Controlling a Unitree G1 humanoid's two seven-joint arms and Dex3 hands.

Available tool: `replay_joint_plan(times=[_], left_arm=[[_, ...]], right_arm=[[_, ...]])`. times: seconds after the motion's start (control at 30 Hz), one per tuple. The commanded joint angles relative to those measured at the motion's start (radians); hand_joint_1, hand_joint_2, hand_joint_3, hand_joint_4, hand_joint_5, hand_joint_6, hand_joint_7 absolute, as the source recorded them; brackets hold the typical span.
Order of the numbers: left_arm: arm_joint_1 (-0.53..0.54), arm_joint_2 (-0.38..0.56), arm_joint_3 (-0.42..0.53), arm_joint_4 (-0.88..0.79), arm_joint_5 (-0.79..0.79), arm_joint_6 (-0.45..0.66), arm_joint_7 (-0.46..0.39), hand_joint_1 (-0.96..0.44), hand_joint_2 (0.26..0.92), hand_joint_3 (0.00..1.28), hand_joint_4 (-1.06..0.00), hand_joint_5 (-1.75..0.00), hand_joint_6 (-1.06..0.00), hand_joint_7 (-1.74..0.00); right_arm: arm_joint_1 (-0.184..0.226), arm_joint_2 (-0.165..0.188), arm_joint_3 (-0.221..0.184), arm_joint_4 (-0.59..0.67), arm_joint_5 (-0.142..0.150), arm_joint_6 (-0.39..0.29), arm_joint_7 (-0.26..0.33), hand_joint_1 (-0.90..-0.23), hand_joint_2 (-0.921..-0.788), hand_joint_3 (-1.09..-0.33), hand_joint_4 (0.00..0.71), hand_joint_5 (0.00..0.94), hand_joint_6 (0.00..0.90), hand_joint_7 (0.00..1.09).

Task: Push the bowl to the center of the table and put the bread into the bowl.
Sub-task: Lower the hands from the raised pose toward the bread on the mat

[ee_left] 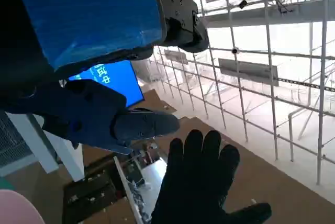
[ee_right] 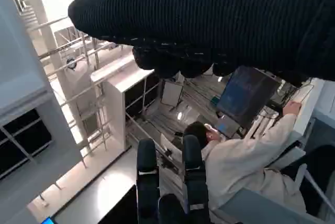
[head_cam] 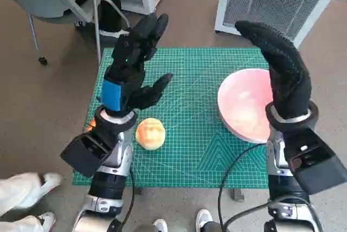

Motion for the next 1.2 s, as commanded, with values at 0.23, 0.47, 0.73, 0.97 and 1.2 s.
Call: replay_joint_plan(times=[0.23, 0.47, 0.73, 0.97, 1.2], left_arm=[[-0.012, -0.001, 0.0, 0.012, 0.009, -0.021, 0.01, -0.36, 0.921, 0.35, -0.35, -0.01, -0.19, -0.42], [-0.015, 0.002, -0.001, 0.019, 0.012, -0.025, 0.01, -0.36, 0.921, 0.35, -0.35, 0.0, -0.19, -0.43], [-0.017, 0.001, -0.004, 0.025, 0.021, -0.03, 0.014, -0.36, 0.921, 0.35, -0.35, 0.0, -0.19, -0.43], [-0.017, 0.002, -0.003, 0.03, 0.028, -0.033, 0.018, -0.37, 0.921, 0.35, -0.35, 0.0, -0.19, -0.43], [-0.015, 0.01, 0.0, 0.035, 0.023, -0.037, 0.018, -0.38, 0.921, 0.35, -0.36, 0.0, -0.19, -0.44]], right_arm=[[0.019, -0.003, 0.004, 0.011, -0.006, 0.001, 0.01, -0.539, -0.921, -0.781, 0.248, 0.0, 0.169, 0.3], [0.018, -0.006, 0.002, 0.014, -0.016, -0.002, 0.006, -0.535, -0.921, -0.782, 0.247, 0.0, 0.168, 0.31], [0.025, -0.026, -0.012, 0.018, -0.011, -0.01, 0.012, -0.535, -0.921, -0.783, 0.247, 0.0, 0.163, 0.31], [0.04, -0.096, -0.078, 0.05, 0.054, -0.036, 0.044, -0.546, -0.921, -0.786, 0.239, 0.0, 0.154, 0.31], [0.059, -0.138, -0.199, 0.161, 0.064, -0.094, -0.022, -0.559, -0.921, -0.793, 0.228, 0.002, 0.14, 0.32]])
